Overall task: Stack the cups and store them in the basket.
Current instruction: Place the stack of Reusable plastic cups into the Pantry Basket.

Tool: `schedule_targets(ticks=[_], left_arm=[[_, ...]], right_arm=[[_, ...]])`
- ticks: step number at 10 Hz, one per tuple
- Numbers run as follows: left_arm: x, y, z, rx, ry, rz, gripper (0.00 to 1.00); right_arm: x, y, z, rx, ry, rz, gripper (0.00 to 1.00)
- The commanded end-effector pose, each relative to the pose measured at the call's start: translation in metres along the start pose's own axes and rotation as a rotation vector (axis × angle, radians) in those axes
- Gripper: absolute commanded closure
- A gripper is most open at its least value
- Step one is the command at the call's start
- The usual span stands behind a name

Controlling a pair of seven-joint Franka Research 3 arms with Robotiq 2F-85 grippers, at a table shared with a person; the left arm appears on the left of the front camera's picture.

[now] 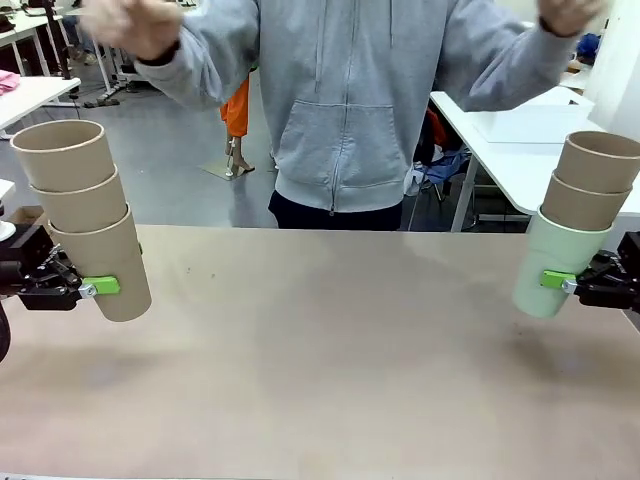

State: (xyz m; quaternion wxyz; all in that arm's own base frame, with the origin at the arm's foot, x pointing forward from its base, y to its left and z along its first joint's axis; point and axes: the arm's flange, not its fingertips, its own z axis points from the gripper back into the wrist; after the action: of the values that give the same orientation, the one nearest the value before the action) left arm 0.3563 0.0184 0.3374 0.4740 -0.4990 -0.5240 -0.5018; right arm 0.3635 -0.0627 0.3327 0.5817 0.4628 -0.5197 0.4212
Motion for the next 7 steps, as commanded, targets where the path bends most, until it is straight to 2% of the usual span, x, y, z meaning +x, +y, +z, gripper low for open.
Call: schedule_targets(ticks=[1, 7], left_arm=[[0.0033, -0.0003, -0.0013, -0.002, -0.006, -0.005, 0.16], [0.0033, -0.0003, -0.0013, -0.002, -0.006, -0.005, 0.16]], right_arm=[[0.0035, 0.0002, -0.0022, 0.004, 0.005, 0.017, 0.16], [0.0035, 0.0002, -0.0022, 0.004, 0.005, 0.017, 0.16]])
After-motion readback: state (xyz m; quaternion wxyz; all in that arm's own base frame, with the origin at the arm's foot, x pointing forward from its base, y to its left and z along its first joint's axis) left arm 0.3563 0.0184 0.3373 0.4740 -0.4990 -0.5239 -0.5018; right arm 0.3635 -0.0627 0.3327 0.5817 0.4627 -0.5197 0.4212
